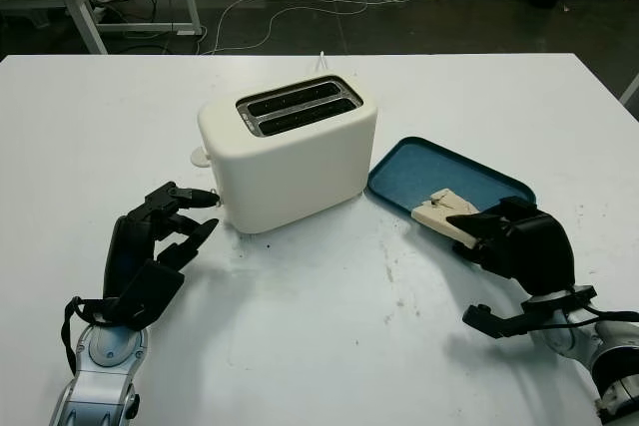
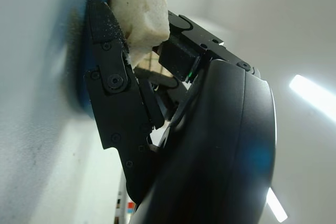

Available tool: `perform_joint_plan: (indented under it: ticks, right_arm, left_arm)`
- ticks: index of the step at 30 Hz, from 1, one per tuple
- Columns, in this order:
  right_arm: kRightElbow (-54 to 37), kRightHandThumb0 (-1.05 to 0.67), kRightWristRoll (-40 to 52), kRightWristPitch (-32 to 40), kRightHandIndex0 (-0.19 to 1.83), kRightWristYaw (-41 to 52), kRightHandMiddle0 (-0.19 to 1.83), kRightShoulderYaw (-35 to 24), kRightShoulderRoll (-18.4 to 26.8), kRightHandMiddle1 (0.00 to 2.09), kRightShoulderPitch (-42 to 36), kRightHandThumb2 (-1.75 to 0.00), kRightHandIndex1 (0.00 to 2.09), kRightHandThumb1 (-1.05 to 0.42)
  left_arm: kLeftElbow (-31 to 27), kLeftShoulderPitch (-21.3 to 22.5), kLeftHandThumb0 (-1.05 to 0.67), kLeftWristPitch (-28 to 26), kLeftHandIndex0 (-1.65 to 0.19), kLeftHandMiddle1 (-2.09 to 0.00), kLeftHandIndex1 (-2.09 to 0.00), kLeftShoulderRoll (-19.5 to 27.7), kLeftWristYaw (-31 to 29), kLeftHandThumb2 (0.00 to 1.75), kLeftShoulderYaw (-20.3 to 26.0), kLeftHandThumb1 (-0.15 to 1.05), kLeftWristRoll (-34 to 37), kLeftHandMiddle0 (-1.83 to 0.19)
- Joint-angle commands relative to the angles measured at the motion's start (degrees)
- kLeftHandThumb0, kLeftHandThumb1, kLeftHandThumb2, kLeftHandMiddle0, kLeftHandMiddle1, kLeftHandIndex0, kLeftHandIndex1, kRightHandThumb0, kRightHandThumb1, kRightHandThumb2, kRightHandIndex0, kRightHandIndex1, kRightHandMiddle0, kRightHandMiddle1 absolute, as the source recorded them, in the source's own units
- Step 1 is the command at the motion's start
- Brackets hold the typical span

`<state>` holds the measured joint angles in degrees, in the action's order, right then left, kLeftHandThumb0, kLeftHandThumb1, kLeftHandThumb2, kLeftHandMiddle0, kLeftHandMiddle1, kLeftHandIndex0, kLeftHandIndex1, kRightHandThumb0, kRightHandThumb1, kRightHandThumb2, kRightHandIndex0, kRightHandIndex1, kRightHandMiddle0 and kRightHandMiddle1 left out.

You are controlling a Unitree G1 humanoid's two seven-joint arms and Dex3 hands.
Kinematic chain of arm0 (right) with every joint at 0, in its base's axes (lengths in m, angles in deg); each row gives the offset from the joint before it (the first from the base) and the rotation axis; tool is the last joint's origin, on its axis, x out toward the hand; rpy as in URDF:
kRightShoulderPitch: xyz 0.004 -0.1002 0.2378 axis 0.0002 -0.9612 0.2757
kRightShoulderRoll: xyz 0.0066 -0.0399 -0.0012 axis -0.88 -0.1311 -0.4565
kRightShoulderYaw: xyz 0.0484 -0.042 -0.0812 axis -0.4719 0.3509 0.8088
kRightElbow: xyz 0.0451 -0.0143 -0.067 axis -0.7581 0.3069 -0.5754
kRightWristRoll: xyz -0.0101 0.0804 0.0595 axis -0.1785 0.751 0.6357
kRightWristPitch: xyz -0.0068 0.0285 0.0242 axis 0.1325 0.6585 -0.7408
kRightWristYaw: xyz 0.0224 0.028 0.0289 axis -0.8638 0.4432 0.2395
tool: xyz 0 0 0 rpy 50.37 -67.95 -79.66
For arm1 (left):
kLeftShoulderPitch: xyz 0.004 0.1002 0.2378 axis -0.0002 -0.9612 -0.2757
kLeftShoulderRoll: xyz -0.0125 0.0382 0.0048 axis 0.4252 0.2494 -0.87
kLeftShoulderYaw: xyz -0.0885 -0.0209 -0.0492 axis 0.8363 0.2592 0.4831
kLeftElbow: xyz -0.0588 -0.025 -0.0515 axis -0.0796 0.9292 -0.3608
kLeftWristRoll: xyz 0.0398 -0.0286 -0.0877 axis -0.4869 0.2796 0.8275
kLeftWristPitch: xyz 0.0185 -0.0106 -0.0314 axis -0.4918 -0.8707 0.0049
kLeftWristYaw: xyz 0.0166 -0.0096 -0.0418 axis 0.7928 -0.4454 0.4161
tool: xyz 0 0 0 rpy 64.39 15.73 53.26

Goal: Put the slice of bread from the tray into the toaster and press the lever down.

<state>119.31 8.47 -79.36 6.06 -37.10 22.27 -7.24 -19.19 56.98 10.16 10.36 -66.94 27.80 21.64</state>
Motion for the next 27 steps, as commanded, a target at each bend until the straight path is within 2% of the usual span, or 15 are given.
perform_joint_plan:
  ticks: [1,2,4,6,14,23,27]
  right_arm:
    - [-0.2,-0.65,-0.9,0.8,0.79,-1.6,0.87,0.3,-0.1,1.01,0.9,-0.27,1.55,-0.92]
    - [-0.1,-0.65,-0.8,1.0,0.77,-1.6,0.79,0.2,-0.2,1.22,1.1,-0.28,1.66,-0.92]
    - [-0.1,-0.66,-0.4,0.9,0.77,-1.2,0.66,-0.1,-0.3,1.53,1.5,-0.3,1.72,-0.92]
    - [0.2,-0.66,0.2,0.3,0.79,-1.1,0.59,-0.4,-0.4,1.7,1.8,-0.32,1.74,-0.92]
    - [0.9,-0.63,1.2,0.4,0.77,-0.8,0.51,-2.2,-0.5,1.75,3.3,-0.43,1.75,-0.92]
    - [-2.8,-0.59,0.6,1.2,0.67,-1.4,0.45,-4.6,0.9,1.75,5.8,-0.41,1.75,-0.92]
    - [-4.2,-0.57,2.4,-1.1,0.6,1.5,0.43,-6.6,1.7,1.75,7.5,-0.44,1.75,-0.92]
  left_arm:
    - [0.4,-0.2,-0.21,1.2,-0.62,-1.36,-0.9,0.0,0.5,0.2,-0.1,0.92,0.1,-0.62]
    - [0.5,-0.2,-0.21,1.2,-0.62,-1.36,-0.9,0.0,0.5,0.2,-0.1,0.92,0.0,-0.62]
    - [0.8,0.0,-0.21,1.2,-0.61,-1.36,-0.9,0.3,0.4,0.21,-0.1,0.92,-0.2,-0.61]
    - [1.1,0.1,-0.21,1.2,-0.61,-1.36,-0.9,0.4,0.2,0.21,-0.2,0.92,-0.2,-0.61]
    - [1.6,0.3,-0.21,1.1,-0.61,-1.37,-0.91,0.5,0.0,0.21,-0.3,0.92,-0.2,-0.62]
    - [1.6,0.3,-0.21,0.8,-0.61,-1.37,-0.91,0.4,0.1,0.2,-0.5,0.92,-0.4,-0.62]
    - [1.2,0.2,-0.21,0.0,-0.61,-1.36,-0.91,0.2,0.0,0.21,-0.7,0.92,-0.6,-0.62]
